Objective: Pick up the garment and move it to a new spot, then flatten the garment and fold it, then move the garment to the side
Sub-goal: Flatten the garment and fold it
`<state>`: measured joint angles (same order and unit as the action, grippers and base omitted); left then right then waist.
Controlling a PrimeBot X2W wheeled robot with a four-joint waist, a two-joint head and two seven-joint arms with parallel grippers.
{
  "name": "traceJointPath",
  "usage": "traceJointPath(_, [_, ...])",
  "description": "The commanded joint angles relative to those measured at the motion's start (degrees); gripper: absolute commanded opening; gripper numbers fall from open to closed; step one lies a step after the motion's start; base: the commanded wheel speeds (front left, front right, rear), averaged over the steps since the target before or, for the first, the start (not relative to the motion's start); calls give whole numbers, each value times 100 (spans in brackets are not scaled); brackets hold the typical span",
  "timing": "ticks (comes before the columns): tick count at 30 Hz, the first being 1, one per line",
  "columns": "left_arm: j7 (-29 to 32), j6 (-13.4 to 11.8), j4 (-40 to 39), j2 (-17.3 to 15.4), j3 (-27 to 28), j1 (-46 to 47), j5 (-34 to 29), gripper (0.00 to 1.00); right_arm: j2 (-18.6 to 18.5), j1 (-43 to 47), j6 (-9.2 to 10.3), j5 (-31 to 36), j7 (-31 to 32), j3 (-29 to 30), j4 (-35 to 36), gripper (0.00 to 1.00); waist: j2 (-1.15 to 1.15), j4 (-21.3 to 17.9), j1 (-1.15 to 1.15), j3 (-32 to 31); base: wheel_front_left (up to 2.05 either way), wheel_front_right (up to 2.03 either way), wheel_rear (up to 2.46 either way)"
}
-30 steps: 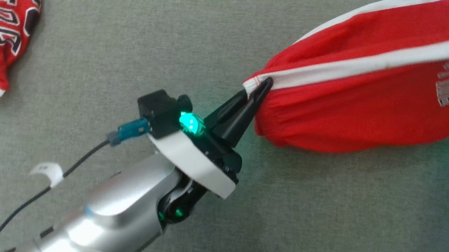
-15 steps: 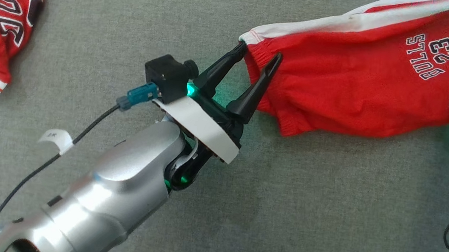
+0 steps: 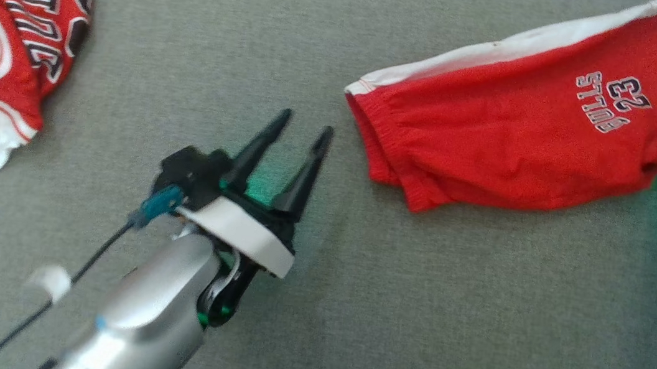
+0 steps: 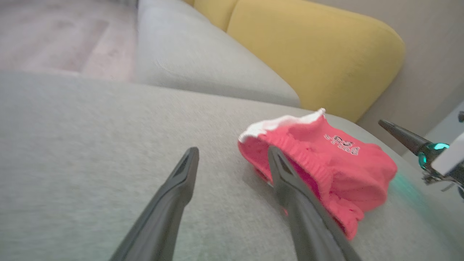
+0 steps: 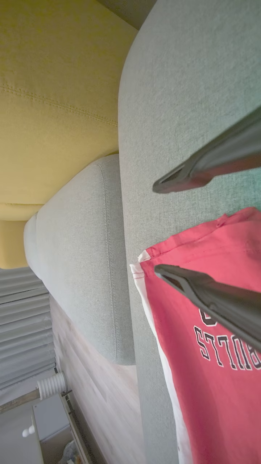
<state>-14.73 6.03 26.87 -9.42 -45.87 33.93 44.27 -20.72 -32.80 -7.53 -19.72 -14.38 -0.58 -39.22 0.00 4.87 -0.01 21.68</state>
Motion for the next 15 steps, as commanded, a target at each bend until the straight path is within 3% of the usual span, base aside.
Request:
traceJointPath(1, [-27,-178,-299,-74,411,-176,-314,100,-113,67,4,-99,-55,-33,58,100,0,136,1,-117,0,0,0])
traceJointPath(5, [-27,-826,-964,74,1198,-932,-1487,100,-273,154,4,-257,81,48,-346,100,0,401,1,-281,0,0,0])
traceJointPath(8, [-27,-1152,-1548,238,1634,-1467,-2229,100,-422,140,4,-365,251,29,-633,100,0,633,1,-358,0,0,0])
traceJointPath(15, [-27,-1236,-2741,542,2200,-2342,-3093,100,-670,-6,4,-873,645,101,-1316,100,0,1079,1,-391,0,0,0])
